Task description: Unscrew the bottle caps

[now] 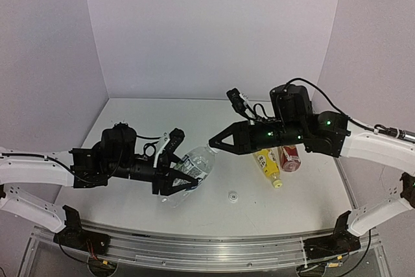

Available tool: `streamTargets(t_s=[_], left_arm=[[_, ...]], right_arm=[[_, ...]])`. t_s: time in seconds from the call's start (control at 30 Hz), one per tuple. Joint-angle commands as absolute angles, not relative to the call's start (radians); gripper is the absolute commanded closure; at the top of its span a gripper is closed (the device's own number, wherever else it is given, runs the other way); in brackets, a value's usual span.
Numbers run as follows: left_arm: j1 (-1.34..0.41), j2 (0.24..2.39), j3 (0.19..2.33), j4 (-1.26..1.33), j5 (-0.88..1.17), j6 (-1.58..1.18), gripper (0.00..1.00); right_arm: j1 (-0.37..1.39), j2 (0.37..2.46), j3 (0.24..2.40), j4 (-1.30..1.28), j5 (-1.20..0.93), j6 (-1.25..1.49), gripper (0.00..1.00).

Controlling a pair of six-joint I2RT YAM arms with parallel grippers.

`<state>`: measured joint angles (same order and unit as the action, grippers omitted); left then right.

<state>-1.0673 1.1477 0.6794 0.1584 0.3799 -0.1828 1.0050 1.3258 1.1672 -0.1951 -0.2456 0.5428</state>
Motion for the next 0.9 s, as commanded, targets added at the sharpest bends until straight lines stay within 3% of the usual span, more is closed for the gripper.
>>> streamTargets(t_s=[0.0, 0.07, 0.37, 0.53, 0.67, 0.73, 0.87], left_arm=[[-1.064, 1.148, 0.720, 0.210, 0.299, -0.243, 0.93], [-1.065, 1.143, 0.708, 0.252, 0.305, -0.269, 0.95], [-1.065, 1.143, 0.660, 0.507, 0.711, -0.350, 0.95], [-1.065, 1.132, 0.651, 0.570, 0.794, -0.377, 0.96], [-1.065, 1.117, 0.651, 0.567, 0.793, -0.379, 0.96], [-1.065, 1.109, 0.659, 0.519, 0.765, -0.360, 0.97], [-1.066, 1.092, 0.702, 0.334, 0.705, -0.271, 0.97]], right_arm=[[1.022, 1.326, 1.207, -0.192, -0.275, 0.535, 0.86], [1.024, 1.331, 1.213, -0.193, -0.325, 0.511, 1.00], [1.025, 1.355, 1.264, -0.234, -0.921, 0.252, 1.00], [1.026, 1.362, 1.272, -0.364, -1.033, 0.079, 1.00], [1.027, 1.366, 1.275, -0.409, -0.994, 0.010, 0.99], [1.027, 1.359, 1.279, -0.415, -0.936, 0.010, 0.88], [1.027, 1.309, 1.290, -0.414, -0.626, 0.089, 0.29]])
